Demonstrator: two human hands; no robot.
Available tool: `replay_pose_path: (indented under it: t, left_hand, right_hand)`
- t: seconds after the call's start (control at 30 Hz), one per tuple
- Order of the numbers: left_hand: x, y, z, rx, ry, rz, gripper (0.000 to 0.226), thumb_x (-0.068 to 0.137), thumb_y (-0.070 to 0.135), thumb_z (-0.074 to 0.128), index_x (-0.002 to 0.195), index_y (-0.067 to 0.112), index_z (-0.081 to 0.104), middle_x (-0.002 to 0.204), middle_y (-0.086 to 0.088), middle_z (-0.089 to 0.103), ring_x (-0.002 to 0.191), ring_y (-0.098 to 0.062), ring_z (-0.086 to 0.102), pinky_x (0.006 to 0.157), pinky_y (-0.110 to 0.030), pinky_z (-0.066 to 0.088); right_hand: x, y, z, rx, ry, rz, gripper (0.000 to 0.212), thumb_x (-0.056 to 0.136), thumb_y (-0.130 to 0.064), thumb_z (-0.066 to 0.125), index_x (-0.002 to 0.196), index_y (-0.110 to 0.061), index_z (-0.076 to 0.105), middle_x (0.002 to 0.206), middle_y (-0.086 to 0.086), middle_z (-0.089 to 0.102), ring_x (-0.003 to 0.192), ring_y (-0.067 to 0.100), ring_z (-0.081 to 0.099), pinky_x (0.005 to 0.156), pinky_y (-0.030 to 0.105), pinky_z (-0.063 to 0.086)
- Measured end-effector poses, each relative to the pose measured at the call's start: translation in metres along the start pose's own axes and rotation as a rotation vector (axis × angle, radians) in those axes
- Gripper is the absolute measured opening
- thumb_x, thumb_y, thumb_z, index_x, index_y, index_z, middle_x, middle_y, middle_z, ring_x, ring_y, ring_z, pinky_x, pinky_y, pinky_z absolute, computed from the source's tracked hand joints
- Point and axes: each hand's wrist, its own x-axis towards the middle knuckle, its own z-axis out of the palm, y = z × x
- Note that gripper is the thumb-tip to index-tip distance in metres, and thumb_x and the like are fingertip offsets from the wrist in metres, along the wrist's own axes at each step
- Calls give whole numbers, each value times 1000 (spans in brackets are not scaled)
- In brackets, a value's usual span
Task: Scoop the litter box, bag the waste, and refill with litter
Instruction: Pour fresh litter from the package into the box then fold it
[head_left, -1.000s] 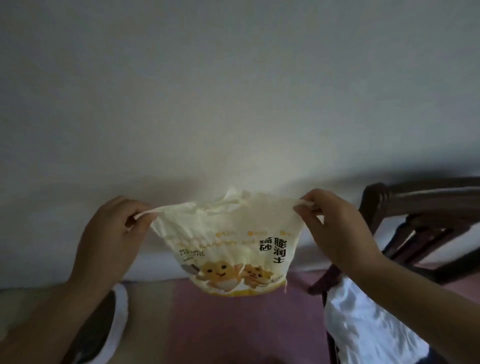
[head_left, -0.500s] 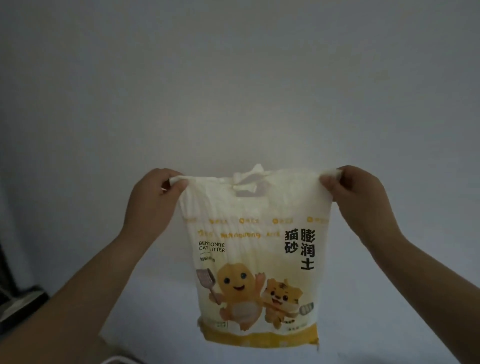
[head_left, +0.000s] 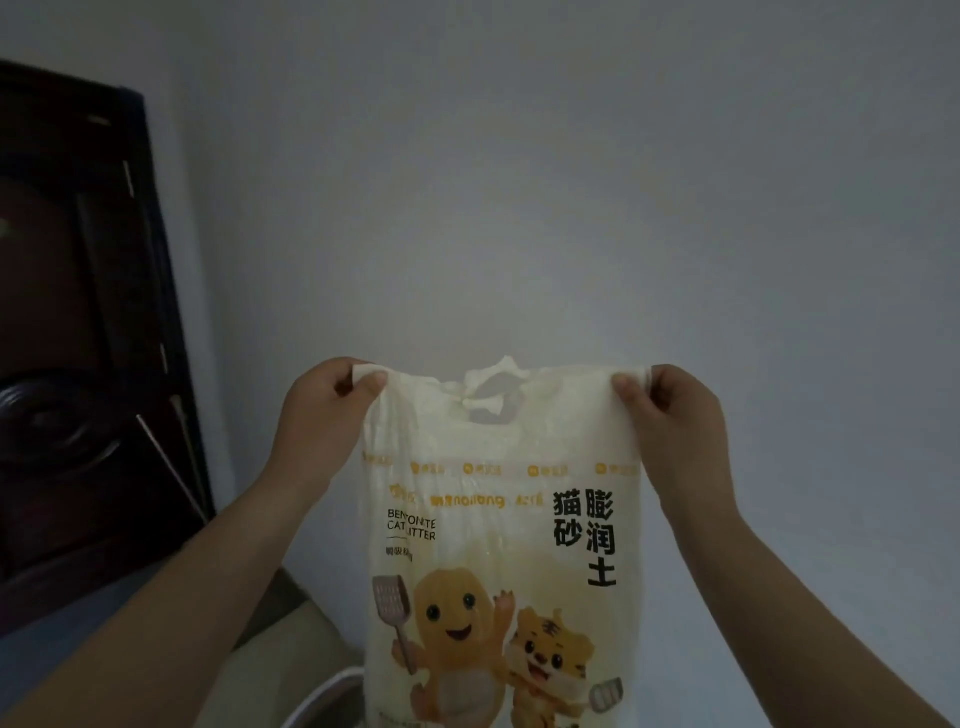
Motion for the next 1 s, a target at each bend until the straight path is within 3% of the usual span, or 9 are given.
replay_pose_path:
  t: [0.2,0.33,0.5,0.63,0.8,1.0]
  left_hand:
    - [11,-53,-66,97,25,-10,13,92,22,58,91,15,69,87,-5,68,83,-22,63,75,-36,51]
    - [19,-92,-102,160,64,-37,12,93,19,58,90,15,68,87,-6,67,82,-23,63,77,-39,51]
    - [42,-137,-119,248,134,-73,12,93,18,58,91,12,68,85,-8,66,76,-15,60,69,-27,47]
    - [66,-169,-118,268,194,-116,12,92,16,58,93,8,67,79,1,64,63,6,56,56,-7,42]
    - [93,-211,-125,286,262,-226,12,92,19,59,93,12,69,83,-1,67,65,5,59,56,-6,43]
    - [98,-267,-149,346,291,-339,11,92,23,60,86,21,69,82,6,68,77,-3,62,68,-17,46]
  right_hand:
    - [-29,1,94,129,-73,62,33,90,-25,59,78,4,52,69,7,50,61,15,43,57,30,39]
    - [-38,7,148,180,-148,91,31,91,-24,60,81,5,54,70,7,50,62,13,43,54,25,37]
    - [-28,18,209,199,-235,97,24,91,-23,60,78,-3,59,71,5,55,61,11,46,55,22,39]
    - [-5,31,255,205,-318,70,23,91,-24,61,74,-9,58,67,0,54,58,9,45,51,16,38]
    - [20,46,318,265,-436,54,25,91,-22,61,75,-3,57,68,4,53,61,12,45,58,28,40]
    - [14,57,398,289,-552,46,26,90,-24,61,75,-3,56,68,6,53,61,13,46,59,31,42]
